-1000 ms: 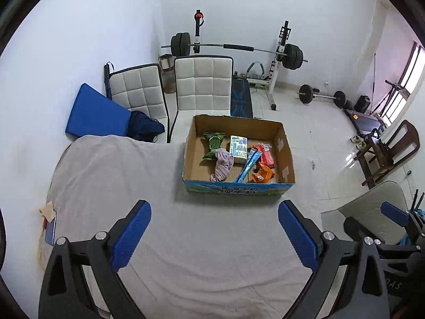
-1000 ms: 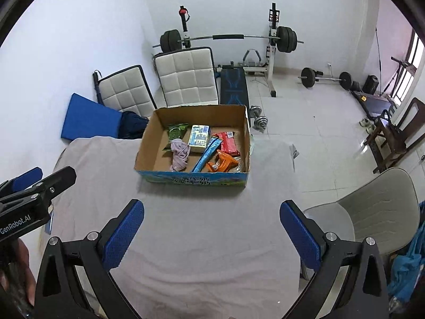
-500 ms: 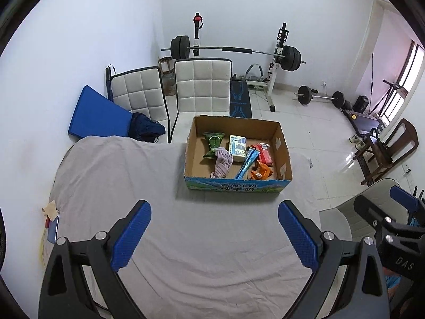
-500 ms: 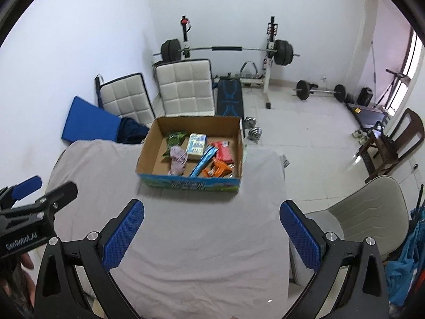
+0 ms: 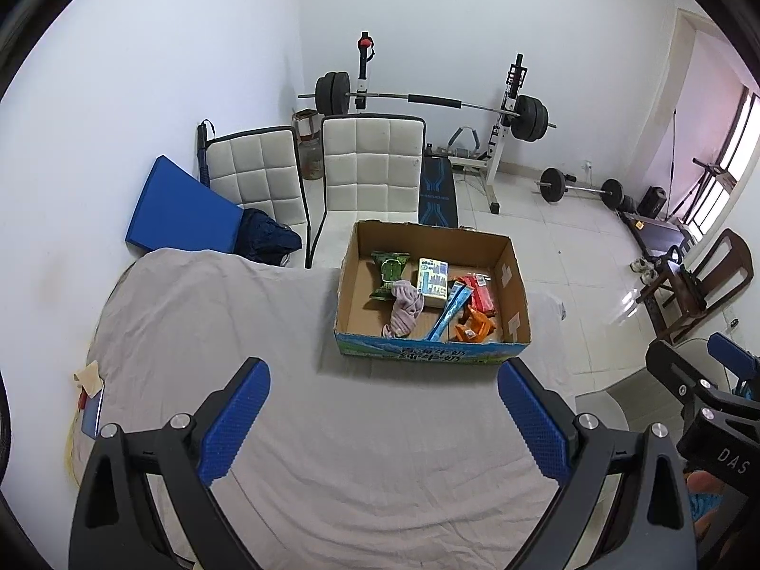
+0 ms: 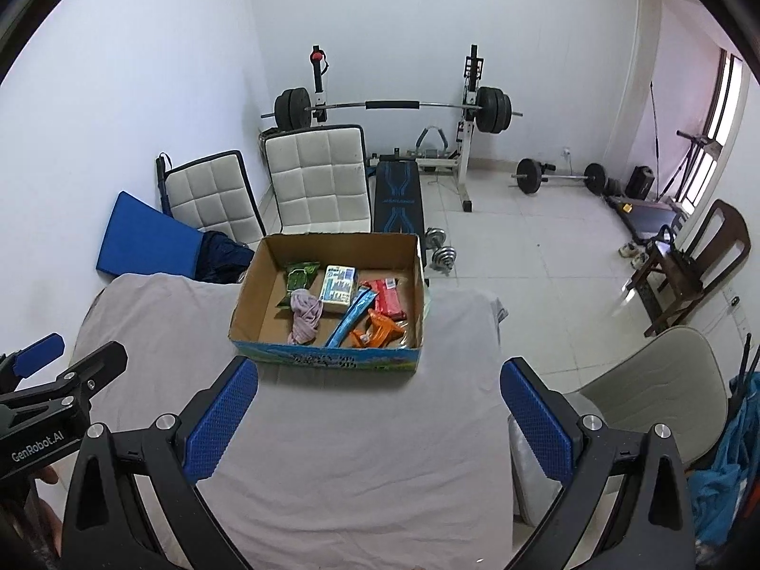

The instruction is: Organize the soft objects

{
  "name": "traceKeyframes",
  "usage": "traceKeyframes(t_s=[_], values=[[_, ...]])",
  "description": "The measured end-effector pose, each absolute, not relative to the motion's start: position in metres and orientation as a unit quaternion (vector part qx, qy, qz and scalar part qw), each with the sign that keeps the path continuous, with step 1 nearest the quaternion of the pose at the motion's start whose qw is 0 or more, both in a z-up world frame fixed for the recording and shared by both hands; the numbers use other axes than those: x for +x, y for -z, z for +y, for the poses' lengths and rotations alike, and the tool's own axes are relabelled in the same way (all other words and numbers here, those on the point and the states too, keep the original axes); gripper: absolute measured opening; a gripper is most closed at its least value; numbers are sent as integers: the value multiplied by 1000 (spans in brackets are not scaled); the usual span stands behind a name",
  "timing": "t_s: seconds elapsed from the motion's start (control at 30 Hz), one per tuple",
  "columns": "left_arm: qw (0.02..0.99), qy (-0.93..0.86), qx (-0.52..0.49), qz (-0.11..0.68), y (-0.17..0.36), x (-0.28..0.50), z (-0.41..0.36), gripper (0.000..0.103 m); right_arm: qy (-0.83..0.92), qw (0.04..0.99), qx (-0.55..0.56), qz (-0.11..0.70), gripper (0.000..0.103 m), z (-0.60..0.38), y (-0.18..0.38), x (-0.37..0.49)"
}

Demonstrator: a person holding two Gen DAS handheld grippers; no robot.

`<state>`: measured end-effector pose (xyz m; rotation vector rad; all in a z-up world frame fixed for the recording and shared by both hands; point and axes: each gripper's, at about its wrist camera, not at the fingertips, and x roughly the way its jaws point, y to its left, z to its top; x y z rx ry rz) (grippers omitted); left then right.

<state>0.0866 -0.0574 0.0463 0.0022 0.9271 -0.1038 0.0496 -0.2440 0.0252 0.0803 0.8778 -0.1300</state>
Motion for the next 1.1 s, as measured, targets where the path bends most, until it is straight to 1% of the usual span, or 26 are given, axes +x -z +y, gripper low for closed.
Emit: traceKeyframes(t_s=[1.1], values=[[896,46,1,442,-49,88,-54,99,79,911,17,405,103,-238,-29,49]])
